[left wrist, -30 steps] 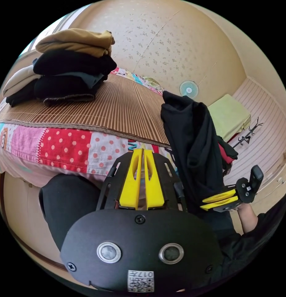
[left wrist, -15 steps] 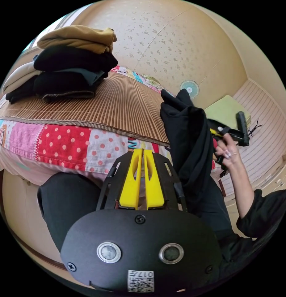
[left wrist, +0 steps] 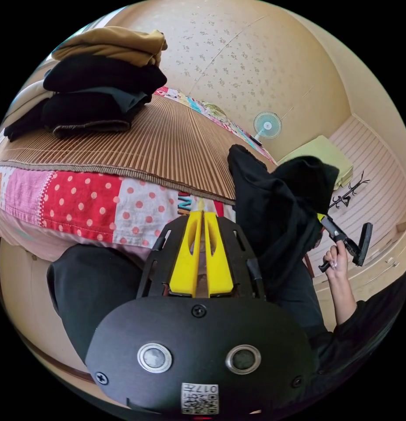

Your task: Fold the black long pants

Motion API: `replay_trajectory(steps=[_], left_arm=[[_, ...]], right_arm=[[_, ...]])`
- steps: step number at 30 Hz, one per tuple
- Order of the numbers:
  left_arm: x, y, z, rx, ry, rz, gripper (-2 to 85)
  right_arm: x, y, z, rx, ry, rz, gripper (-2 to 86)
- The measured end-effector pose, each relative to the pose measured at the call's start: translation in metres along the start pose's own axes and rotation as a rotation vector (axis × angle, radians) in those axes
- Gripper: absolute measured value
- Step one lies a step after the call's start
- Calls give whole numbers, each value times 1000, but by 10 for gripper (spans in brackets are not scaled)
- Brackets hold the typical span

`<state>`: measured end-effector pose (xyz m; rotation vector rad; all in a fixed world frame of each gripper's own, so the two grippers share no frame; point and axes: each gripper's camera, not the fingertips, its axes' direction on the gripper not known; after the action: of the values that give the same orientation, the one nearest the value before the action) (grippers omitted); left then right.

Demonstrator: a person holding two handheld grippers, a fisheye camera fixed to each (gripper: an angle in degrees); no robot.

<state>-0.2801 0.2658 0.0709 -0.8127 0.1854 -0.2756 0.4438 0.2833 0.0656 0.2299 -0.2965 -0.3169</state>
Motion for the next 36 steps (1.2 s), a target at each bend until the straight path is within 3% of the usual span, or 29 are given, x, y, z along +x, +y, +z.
replay_trajectory(steps=[2, 4, 6, 8, 10, 12, 15, 17, 18, 20, 25, 31, 36], left_arm=[[-1, -2, 2, -3, 3, -6, -10], [-2, -3, 4, -5, 10, -12, -10], [-2, -3, 4, 0, 19, -17, -10], [-1, -2, 4, 12, 26, -20, -10], [0, -3, 5, 16, 30, -21, -10], [1, -3, 6, 15, 35, -20, -10], [5, -3, 9, 15, 47, -14, -10], [10, -1, 8, 27, 61, 2, -9], [11, 0, 7, 31, 64, 6, -9], [17, 3, 4, 45, 76, 23, -9], [39, 6, -7, 100, 59, 94, -2], [123, -30, -10, 131, 98, 204, 48], [220, -112, 58, -86, 187, 303, 93]], right_arm=[[26, 0, 12, -125, 215, 113, 36], [45, -4, 19, -219, 298, 244, 37], [53, -2, -5, -66, 262, 341, 38], [33, 4, -54, 317, 135, 260, 39], [8, 5, -67, 507, 87, 155, 45], [-17, -9, -50, 471, 24, 42, 60], [-44, -40, 31, 89, -60, -46, 116], [-48, -40, 113, -238, -31, 7, 123], [-46, -37, 129, -291, -22, 33, 120], [-50, -15, 125, -89, -104, -21, 66], [-58, 30, 117, 122, -99, -169, 44], [-42, 26, 121, 105, -202, -115, 42], [-35, 22, 124, 92, -250, -98, 43]])
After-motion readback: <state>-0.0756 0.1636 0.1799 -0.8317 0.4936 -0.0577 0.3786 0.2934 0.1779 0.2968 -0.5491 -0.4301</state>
